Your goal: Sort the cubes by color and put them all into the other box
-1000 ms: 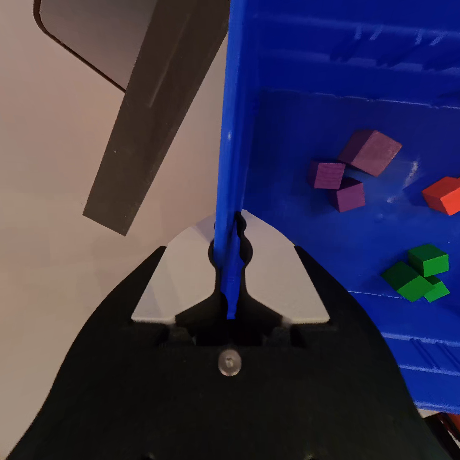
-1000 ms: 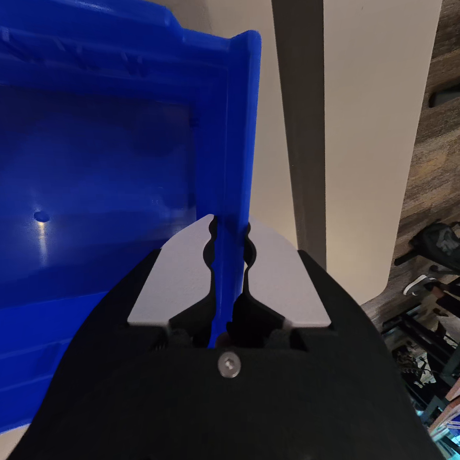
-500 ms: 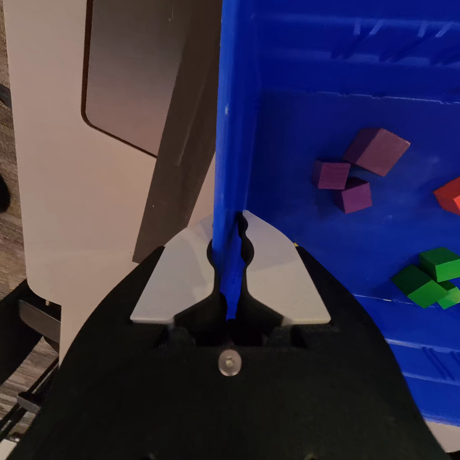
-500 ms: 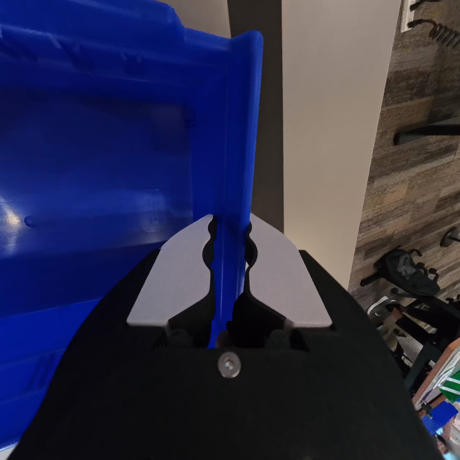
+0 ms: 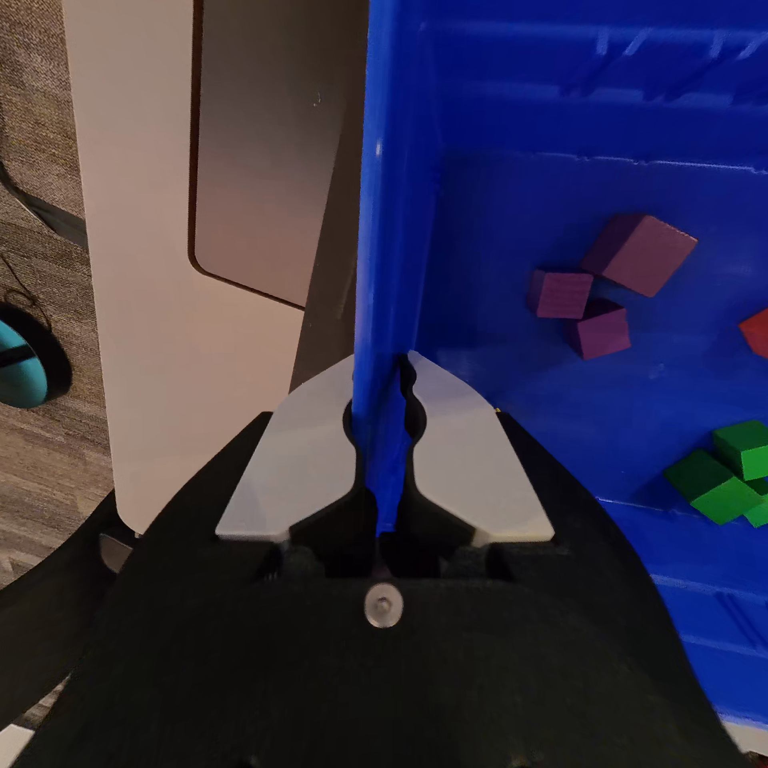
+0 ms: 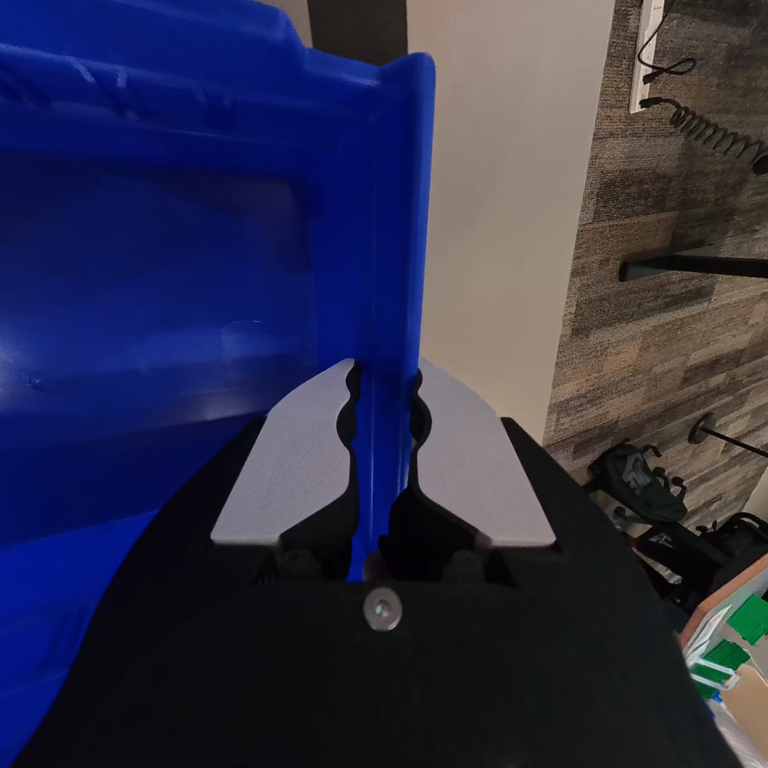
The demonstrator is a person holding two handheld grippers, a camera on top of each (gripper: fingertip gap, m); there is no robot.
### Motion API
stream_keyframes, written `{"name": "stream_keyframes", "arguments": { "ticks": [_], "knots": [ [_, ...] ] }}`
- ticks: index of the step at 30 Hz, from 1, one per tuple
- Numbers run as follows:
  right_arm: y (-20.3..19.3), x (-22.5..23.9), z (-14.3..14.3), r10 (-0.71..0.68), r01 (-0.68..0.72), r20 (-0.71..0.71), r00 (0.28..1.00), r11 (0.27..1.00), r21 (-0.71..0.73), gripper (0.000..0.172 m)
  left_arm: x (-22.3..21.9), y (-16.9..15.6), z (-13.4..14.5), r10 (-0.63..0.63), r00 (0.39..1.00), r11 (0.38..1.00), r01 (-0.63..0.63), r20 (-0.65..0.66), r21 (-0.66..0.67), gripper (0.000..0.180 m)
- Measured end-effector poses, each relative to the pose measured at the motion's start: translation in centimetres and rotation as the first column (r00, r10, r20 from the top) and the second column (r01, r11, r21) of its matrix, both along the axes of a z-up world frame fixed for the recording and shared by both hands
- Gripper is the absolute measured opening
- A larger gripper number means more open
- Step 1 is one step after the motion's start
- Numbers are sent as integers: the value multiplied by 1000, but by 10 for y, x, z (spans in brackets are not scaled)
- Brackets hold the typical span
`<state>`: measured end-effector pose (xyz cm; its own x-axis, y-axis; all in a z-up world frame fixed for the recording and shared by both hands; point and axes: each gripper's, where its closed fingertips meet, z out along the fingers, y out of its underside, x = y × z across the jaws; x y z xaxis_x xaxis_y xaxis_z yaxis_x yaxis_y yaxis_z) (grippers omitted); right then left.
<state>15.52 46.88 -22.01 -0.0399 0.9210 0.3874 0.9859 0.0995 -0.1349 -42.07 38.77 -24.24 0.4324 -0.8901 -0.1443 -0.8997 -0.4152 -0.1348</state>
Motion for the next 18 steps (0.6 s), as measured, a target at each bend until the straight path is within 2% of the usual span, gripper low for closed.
{"name": "stream_keyframes", "arguments": {
  "ticks": [11,18],
  "knots": [
    [21,-9,0,76,-76,-18,997,997,24,23,1,17,0,-58,998,998,58,-7,21,18],
    [21,-10,0,75,-75,-11,997,997,30,24,2,22,0,-74,997,997,74,-3,13,17]
  ]
}}
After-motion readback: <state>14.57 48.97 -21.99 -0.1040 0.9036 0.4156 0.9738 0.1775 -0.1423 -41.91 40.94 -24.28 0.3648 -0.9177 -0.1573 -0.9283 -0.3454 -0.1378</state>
